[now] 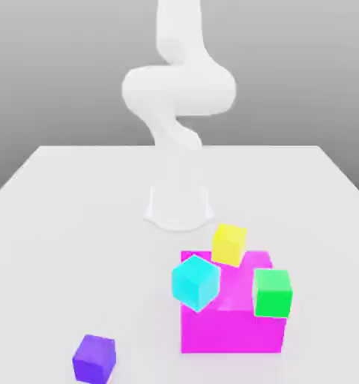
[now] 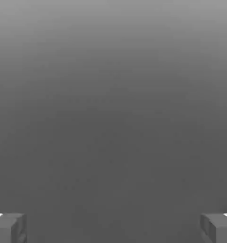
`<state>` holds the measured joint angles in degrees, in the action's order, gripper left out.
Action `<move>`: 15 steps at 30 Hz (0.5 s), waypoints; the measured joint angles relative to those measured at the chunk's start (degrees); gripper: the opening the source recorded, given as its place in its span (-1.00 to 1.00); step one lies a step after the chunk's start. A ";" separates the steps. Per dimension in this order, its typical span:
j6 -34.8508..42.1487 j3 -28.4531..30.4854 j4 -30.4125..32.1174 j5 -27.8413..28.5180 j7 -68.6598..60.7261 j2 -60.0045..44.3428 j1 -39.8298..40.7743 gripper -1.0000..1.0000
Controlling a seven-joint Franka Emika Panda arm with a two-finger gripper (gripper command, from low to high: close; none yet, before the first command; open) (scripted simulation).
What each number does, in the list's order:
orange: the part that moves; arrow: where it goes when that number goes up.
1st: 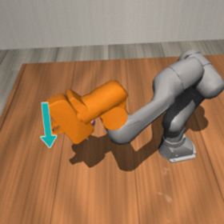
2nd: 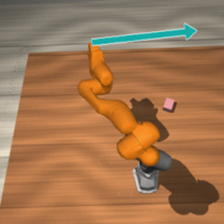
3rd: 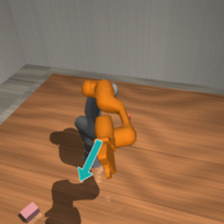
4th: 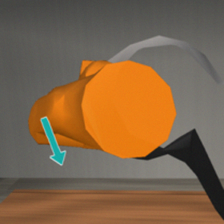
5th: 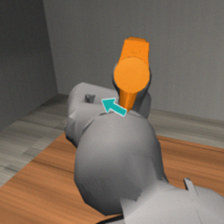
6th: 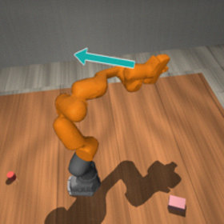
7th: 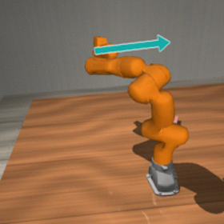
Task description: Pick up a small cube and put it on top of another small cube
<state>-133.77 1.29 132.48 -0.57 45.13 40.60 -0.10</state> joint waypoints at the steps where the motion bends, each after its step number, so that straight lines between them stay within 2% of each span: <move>1: -0.86 0.54 0.30 -0.27 -0.32 -2.26 -0.02 0.00; 15: -11.95 7.03 4.20 -4.56 -5.08 -31.51 0.46 0.00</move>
<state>-145.71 8.32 136.67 -5.13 40.05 9.09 0.35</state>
